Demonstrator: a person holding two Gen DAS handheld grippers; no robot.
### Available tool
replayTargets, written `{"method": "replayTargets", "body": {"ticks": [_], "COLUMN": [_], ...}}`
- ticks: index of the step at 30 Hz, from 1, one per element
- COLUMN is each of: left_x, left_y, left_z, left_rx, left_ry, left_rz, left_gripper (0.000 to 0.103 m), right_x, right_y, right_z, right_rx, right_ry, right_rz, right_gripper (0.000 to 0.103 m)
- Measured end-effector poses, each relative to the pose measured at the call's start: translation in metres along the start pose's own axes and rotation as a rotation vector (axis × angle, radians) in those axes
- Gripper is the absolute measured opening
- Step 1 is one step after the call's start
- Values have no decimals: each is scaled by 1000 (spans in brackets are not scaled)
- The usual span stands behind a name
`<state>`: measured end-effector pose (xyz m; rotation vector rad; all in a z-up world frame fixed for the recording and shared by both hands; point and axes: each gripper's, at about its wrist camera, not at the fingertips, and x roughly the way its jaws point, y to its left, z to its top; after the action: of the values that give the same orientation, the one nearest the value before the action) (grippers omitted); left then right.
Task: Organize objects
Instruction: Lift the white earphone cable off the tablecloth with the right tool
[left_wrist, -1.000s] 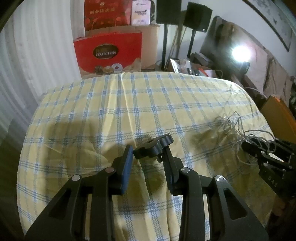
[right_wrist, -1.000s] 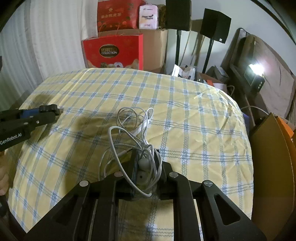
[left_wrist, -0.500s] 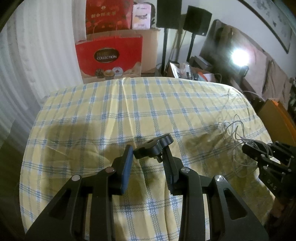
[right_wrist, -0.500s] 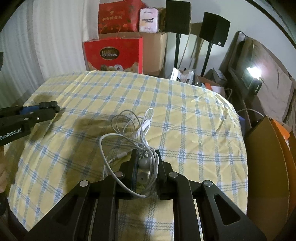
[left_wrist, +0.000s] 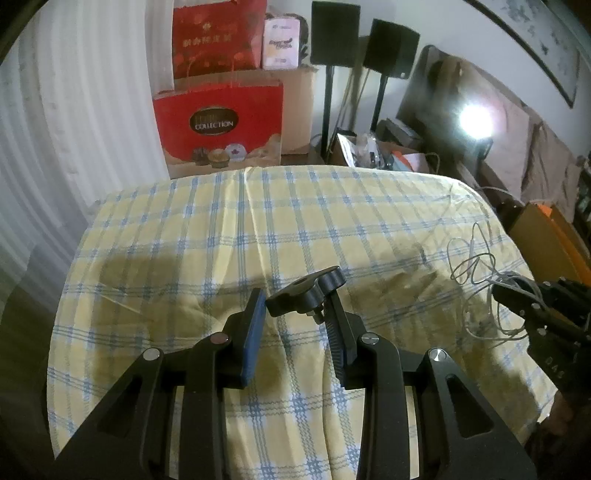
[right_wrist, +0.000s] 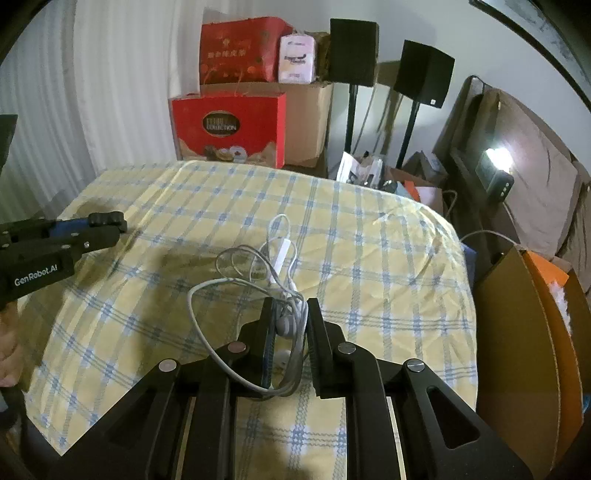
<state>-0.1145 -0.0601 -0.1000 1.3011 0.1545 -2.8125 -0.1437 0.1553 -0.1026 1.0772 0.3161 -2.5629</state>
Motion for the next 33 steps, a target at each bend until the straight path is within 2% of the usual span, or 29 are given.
{"method": "replayTargets", "body": {"ticks": [33], "left_x": [-16], "left_y": [-5], "left_z": [4], "left_rx": [10], "left_ry": [-36], "left_rz": [-7], "left_gripper": [30], "right_x": [-38], "right_y": [4], "right_z": [13], "right_rx": [-3], "right_ry": [-61], "right_rz": [-56], "right_gripper": [15]}}
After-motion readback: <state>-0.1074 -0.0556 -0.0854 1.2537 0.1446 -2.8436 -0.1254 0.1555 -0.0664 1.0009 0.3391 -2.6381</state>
